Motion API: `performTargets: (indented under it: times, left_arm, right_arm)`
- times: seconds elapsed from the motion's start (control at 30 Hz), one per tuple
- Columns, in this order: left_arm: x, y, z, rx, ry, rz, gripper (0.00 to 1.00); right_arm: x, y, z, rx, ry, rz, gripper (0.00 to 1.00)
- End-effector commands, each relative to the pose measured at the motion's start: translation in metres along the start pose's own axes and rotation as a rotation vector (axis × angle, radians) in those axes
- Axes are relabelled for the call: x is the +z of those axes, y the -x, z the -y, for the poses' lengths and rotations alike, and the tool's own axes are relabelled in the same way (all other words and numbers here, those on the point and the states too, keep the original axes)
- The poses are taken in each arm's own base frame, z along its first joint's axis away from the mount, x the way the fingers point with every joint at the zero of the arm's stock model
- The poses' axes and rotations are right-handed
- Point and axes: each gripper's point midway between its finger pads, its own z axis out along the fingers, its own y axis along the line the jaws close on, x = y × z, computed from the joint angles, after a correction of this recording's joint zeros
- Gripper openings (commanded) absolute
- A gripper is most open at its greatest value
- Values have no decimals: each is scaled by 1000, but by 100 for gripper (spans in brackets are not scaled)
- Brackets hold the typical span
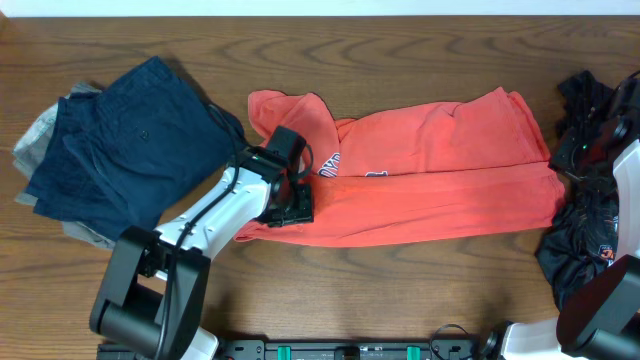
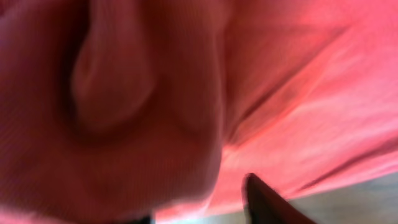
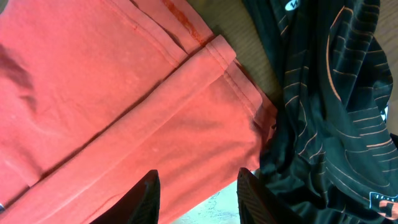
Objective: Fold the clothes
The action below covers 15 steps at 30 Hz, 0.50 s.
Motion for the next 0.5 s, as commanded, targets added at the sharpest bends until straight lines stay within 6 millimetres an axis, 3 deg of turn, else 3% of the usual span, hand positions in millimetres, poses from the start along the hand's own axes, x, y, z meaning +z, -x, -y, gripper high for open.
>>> performTargets:
  times: [0.0,0.1,0.2,0.4,0.43,0.47]
  left_arm:
    - [4,3,1,-22,-12,7,9]
    - [-5,5,13,-33,-72,7,6]
    - [-26,11,35,-10,-182,26,6]
    - [-90,75,52,50,-299,338,6]
    - [-98,87,49,46,-295,396,11]
    - [-103,95,45,34,-284,432,24]
  right_arm:
    - [-4,2,-5,-16,10,7,38]
    - [-4,2,-5,-16,10,5,38]
    - [-4,2,-5,-16,9,6,38]
    - [-4,2,-5,-15,10,6,38]
    - [-4,2,-5,-15,10,6,38]
    - [-4,2,-5,-15,10,6,38]
